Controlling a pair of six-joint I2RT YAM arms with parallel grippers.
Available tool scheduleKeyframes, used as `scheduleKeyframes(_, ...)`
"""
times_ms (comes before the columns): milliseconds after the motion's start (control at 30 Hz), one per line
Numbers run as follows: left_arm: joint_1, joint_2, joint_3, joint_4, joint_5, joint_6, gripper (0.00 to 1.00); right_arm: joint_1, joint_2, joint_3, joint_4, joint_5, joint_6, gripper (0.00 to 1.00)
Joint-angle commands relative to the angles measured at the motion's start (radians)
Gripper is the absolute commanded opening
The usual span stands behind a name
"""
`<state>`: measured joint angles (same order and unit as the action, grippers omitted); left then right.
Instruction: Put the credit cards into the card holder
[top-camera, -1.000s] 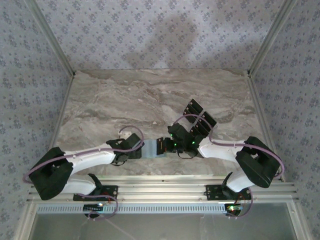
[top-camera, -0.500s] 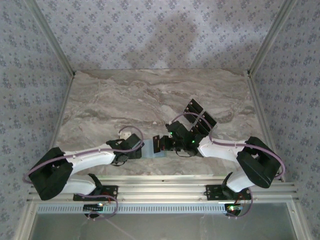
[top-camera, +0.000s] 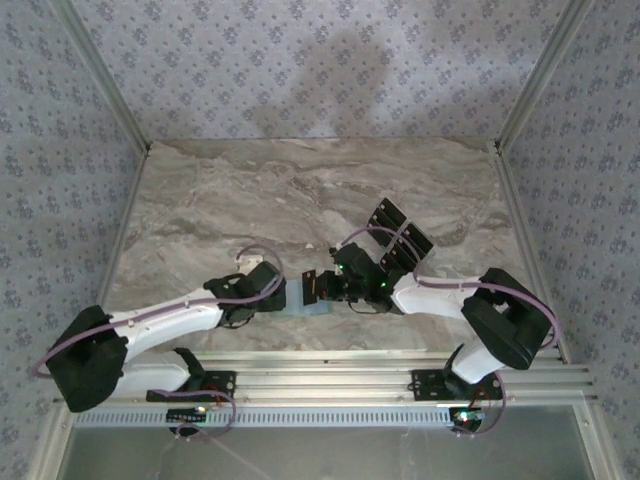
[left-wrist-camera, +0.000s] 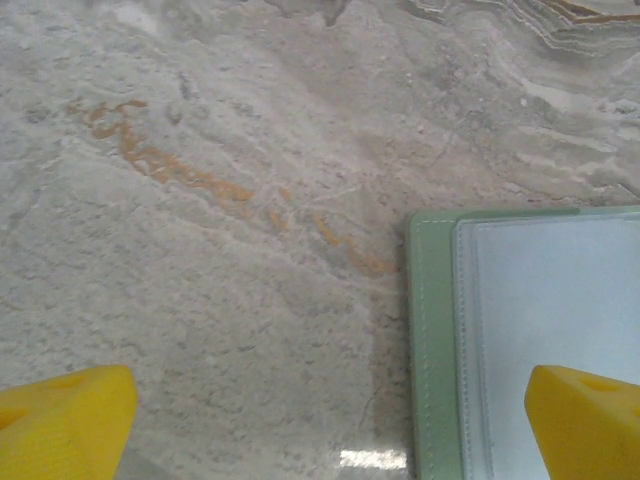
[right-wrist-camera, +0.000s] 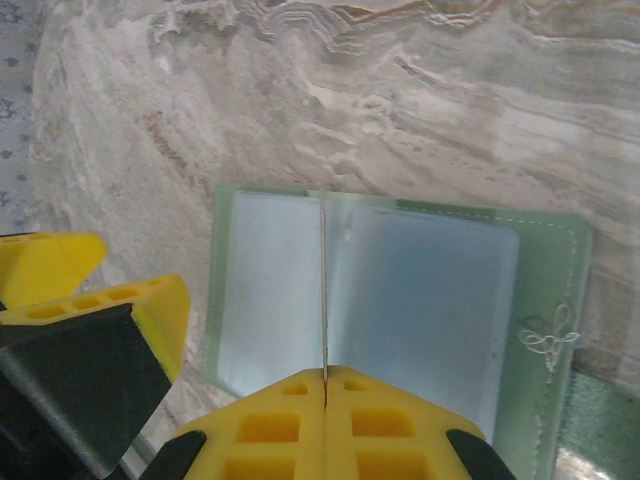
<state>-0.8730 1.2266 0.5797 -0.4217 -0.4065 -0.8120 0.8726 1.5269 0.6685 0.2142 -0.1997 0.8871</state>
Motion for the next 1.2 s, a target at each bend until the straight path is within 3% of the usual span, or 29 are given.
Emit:
scheduleKeyframes(0, -0.007, 0.048, 0.022, 0.053, 0.017, 0.034, 1.0, -0.012, 0.022, -0.028, 0.045, -0.012, 0.022, 0.0)
scheduleKeyframes(433, -0.007, 0.112, -0.013, -0.048, -0.05, -0.011, 1.0, -0.028, 0.037, -0.082, 0.076, -0.008, 0.041, 0.0)
scheduleKeyframes(1167, -0.007, 0.112, -0.045, -0.014, -0.042, -0.013, 1.0, -0.028, 0.008, -0.024, 0.129, -0.117, 0.05, 0.0)
